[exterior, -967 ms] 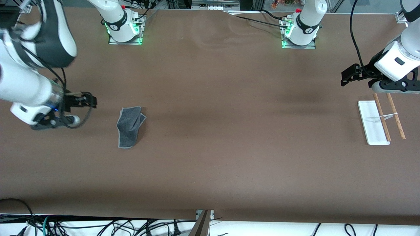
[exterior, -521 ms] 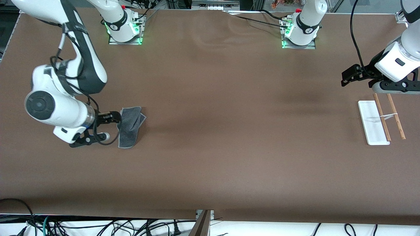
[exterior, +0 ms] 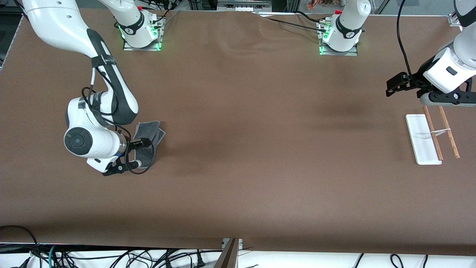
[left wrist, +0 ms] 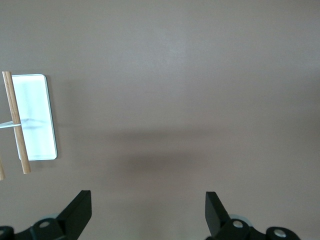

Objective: Pass towel and hang on rack
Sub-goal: 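Grasp the grey towel with the right gripper and lift it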

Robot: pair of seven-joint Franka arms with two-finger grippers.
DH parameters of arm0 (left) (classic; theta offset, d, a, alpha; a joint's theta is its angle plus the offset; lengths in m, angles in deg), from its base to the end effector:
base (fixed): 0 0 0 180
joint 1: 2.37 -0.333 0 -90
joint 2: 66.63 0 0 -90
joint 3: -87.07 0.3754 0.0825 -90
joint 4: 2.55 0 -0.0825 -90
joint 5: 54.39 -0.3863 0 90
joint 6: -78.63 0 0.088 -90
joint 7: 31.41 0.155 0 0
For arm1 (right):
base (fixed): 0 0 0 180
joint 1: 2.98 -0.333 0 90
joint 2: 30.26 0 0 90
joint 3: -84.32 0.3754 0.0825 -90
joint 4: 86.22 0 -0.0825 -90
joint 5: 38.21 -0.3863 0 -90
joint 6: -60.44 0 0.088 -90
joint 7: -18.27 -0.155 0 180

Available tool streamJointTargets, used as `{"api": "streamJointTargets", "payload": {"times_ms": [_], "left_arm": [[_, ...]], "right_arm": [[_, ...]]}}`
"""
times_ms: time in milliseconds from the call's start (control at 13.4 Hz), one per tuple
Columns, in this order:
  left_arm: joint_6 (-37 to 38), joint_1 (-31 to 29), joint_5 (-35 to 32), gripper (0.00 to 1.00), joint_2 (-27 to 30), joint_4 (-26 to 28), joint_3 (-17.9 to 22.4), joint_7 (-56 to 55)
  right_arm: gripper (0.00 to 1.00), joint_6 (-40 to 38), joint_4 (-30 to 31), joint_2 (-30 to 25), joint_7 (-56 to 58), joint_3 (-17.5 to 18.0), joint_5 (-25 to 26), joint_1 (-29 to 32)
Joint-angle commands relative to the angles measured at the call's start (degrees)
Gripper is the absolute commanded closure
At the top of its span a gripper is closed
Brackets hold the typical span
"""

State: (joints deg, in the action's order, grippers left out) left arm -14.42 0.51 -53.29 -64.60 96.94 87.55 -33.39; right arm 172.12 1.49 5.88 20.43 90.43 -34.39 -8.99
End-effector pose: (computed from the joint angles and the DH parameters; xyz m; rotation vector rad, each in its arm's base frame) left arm 0.5381 -0.0254 0.5815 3.1228 -0.0087 -0.1213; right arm 0.6962 0.1310 0.2726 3.0845 0.4136 -0.3251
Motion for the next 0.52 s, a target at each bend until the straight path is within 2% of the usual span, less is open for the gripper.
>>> {"api": "streamJointTargets", "payload": {"times_ms": [0,298,372,447], "left_arm": [[0.8,0.3,-0.7,0.00,0.2,-0.3,0.1,0.4],[0.8,0.3,-0.7,0.00,0.2,-0.3,0.1,0.2],[0.8,0.2,-0.7,0.00,0.2,-0.3,0.1,0.3],[0.8,0.2,-0.7,0.00,0.2,-0.3,0.1,0.3]], "right_arm": [[0.00,2.4,-0.3,2.4,-0.6,-0.2,-0.7,-0.7],[0.01,4.8,-0.2,4.8,-0.6,-0.1,-0.7,-1.6],[0.14,4.7,-0.2,5.2,-0.6,-0.1,-0.7,-1.6],[0.33,4.3,0.2,5.3,-0.6,-0.1,-0.7,-1.6]]}}
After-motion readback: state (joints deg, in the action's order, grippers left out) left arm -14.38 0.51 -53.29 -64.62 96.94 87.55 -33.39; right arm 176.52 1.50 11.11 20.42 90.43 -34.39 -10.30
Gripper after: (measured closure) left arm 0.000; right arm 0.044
